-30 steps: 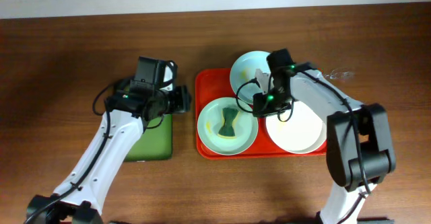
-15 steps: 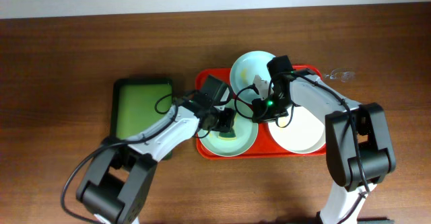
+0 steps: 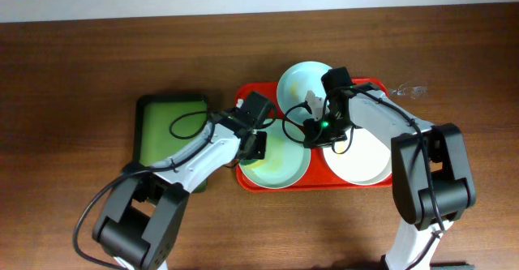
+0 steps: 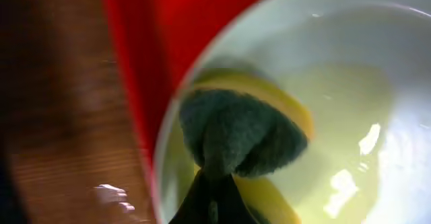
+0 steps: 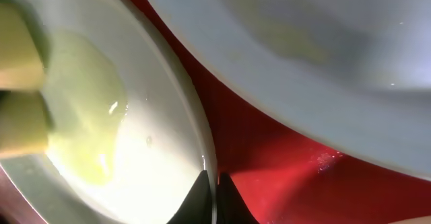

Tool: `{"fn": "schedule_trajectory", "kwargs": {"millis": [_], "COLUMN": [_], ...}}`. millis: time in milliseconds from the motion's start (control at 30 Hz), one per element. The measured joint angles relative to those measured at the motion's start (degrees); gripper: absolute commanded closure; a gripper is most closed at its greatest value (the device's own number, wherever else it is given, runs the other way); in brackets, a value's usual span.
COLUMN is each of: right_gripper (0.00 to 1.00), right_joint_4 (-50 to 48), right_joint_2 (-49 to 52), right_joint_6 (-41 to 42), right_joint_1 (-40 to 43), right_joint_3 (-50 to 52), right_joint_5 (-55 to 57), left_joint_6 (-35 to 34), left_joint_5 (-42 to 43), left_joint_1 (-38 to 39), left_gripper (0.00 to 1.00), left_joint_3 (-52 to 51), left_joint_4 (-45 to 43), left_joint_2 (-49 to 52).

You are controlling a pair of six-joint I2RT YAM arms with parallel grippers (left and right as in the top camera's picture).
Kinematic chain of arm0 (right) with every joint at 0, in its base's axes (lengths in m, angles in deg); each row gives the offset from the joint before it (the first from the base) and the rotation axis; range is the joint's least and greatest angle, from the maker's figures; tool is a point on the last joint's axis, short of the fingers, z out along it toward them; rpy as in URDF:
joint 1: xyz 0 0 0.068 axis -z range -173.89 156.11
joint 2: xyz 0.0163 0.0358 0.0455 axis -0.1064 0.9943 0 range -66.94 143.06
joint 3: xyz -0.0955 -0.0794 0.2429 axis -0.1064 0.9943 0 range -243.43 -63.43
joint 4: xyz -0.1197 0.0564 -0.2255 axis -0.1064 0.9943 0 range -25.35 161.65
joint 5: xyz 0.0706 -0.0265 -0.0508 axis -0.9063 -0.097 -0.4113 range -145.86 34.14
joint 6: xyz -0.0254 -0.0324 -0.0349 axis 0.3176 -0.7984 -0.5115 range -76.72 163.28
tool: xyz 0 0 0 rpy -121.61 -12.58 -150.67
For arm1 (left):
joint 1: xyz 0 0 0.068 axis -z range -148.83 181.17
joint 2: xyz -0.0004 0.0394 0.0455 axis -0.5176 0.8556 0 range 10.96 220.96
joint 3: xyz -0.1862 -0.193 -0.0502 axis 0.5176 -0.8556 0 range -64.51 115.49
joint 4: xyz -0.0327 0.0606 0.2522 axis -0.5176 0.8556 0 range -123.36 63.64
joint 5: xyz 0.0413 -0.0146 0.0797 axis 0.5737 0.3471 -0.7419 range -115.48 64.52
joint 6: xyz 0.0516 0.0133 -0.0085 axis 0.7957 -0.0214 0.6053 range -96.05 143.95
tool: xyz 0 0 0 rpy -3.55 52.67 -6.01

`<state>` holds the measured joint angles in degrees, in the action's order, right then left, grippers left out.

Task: Clean dirty plates on tray and stack at the side
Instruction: 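Scrub the pale green plate with the sponge in the left gripper, then lift the pale green plate with the right gripper and place it right of tray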

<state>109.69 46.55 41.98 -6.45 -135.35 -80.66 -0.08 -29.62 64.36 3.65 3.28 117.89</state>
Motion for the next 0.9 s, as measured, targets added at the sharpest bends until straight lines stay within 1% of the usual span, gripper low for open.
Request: {"fn": "schedule_trajectory", "kwargs": {"millis": [67,133,167,233,267,333,400,467,500,533,567,600,633,700,767,833,900], "right_gripper": [0.96,0.96,0.96,0.96,0.96,0.96,0.96,0.96,0.96,0.96,0.96,0.96,0.96,0.96,0.96,0.96,0.96], "right_joint_4": [0.0,0.0,-0.1,-0.1,-0.1,-0.1,-0.2,-0.2,-0.2,-0.2,-0.3,0.0,1.3,3.2,4.3,5.6,7.3], "right_joint_2": [0.0,0.0,0.0,0.0,0.0,0.0,0.0,0.0,0.0,0.0,0.0,0.0,0.0,0.0,-1.3,-4.5,-8.5], "right_joint_6": [0.0,0.0,0.0,0.0,0.0,0.0,0.0,0.0,0.0,0.3,0.9,1.4,1.4,1.5,1.5,2.2,4.0], "right_joint_1": [0.0,0.0,0.0,0.0,0.0,0.0,0.0,0.0,0.0,0.0,-0.1,-0.2,-0.2,-0.3,-2.1,-6.1,-12.0], "right_joint_3": [0.0,0.0,0.0,0.0,0.0,0.0,0.0,0.0,0.0,0.0,0.0,0.0,-0.4,-2.6,-5.1,-7.0,-10.1], "right_joint_5": [0.0,0.0,0.0,0.0,0.0,0.0,0.0,0.0,0.0,-0.3,-1.0,-1.6,-1.9,-1.8,0.6,7.5,18.5], "left_joint_6": [0.0,0.0,0.0,0.0,0.0,0.0,0.0,0.0,0.0,0.0,0.0,0.0,0.0,0.0,0.0,0.0,0.0], "left_joint_5": [-2.1,-0.2,4.9,11.5,14.2,16.6,14.4,5.7,-0.7,-5.2,-8.7,-10.1,-10.1,-9.5,-9.2,-6.9,-4.6], "left_joint_1": [-0.2,-0.3,-0.3,-0.3,-0.3,-0.3,-0.2,-0.1,0.0,0.0,0.4,0.6,0.5,0.1,-1.4,-4.7,-10.7], "left_gripper": [1.00,1.00,1.00,1.00,1.00,1.00,1.00,1.00,1.00,1.00,1.00,1.00,1.00,1.00,1.00,1.00,1.00], "left_joint_3": [0.0,0.0,0.0,-0.2,-0.8,-2.5,-3.9,-5.1,-5.3,-5.4,-5.4,-5.4,-5.3,-4.7,-3.5,-3.3,-3.3], "left_joint_4": [0.0,-1.3,-4.7,-6.7,-7.5,-8.7,-10.7,-9.5,-8.2,-7.3,-7.0,-6.6,-6.1,-5.9,-5.9,-4.0,-1.0], "left_joint_2": [-0.3,-0.3,-0.3,-0.3,-0.3,-0.3,-0.5,-1.2,-1.6,-1.7,-1.9,-2.6,-3.9,-10.2,-18.8,-22.9,-26.5]}}
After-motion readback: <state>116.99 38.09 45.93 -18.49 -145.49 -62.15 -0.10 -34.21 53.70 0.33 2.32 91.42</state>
